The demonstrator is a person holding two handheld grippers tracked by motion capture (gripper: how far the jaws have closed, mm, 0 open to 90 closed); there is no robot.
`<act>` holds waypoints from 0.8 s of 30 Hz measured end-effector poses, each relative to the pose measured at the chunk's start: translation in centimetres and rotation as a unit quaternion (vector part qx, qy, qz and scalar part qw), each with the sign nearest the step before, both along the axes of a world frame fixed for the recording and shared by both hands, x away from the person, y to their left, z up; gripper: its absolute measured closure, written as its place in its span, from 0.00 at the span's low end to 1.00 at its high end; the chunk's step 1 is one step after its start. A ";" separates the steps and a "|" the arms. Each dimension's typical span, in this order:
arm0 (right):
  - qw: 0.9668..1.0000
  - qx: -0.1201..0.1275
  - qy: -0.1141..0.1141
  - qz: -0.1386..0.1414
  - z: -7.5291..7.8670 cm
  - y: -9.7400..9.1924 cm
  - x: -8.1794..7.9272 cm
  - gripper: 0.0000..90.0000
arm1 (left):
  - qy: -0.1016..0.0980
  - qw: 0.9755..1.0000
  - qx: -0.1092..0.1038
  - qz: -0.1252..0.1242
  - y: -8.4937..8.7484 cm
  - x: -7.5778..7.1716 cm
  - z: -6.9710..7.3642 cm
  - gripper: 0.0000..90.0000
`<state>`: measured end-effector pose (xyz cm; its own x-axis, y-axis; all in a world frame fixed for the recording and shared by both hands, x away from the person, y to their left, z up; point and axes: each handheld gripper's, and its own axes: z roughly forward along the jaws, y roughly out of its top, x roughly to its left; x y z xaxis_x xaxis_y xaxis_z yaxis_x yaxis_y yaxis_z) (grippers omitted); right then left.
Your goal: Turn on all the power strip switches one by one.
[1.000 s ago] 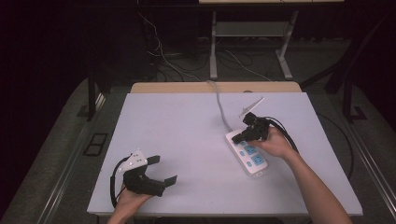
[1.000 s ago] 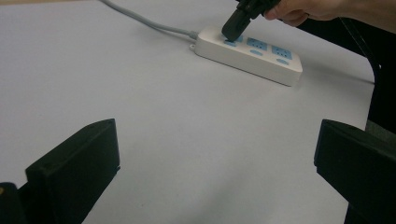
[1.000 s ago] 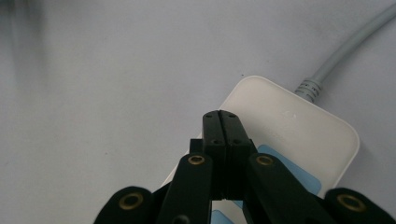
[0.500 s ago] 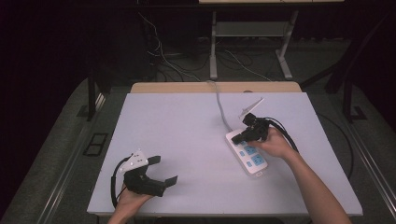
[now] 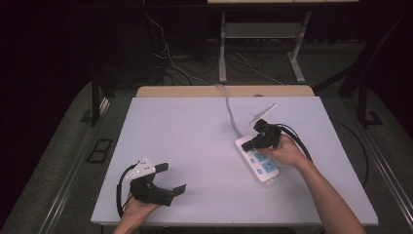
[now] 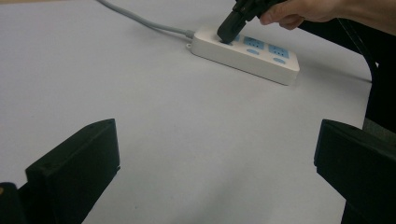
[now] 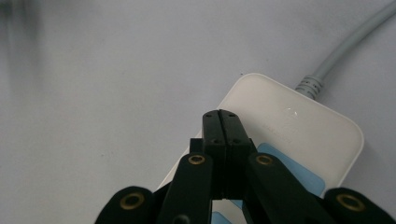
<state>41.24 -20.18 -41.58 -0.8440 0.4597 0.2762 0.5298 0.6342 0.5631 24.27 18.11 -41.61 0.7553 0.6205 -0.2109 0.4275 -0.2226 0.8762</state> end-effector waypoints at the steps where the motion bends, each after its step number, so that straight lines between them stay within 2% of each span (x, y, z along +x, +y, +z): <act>1: 1.000 0.002 -0.001 0.000 -0.1 -0.1 0.0 1.00 | 0.000 1.000 0.000 0.000 0.0 0.0 0.0 0.00; 7: 1.000 -0.002 -0.008 0.004 0.0 0.0 -0.1 1.00 | 0.001 1.000 -0.001 0.001 0.1 0.1 0.0 0.00; 12: 1.000 -0.007 -0.007 0.003 0.1 0.1 -0.1 1.00 | 0.001 1.000 -0.001 0.002 0.3 0.1 0.0 0.00; 18: 1.000 0.002 0.005 -0.001 0.1 0.0 0.1 1.00 | 0.001 1.000 -0.001 0.003 0.4 0.2 0.0 0.00; 24: 1.000 -0.006 0.001 0.002 0.3 0.1 -0.1 1.00 | 0.001 1.000 -0.001 0.003 0.4 0.2 0.0 0.00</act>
<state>41.12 -20.04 -41.28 -0.8451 0.4596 0.2731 0.5288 0.6429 0.5542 24.45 18.49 -41.64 0.7509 0.6252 -0.2128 0.4302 -0.2185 0.8759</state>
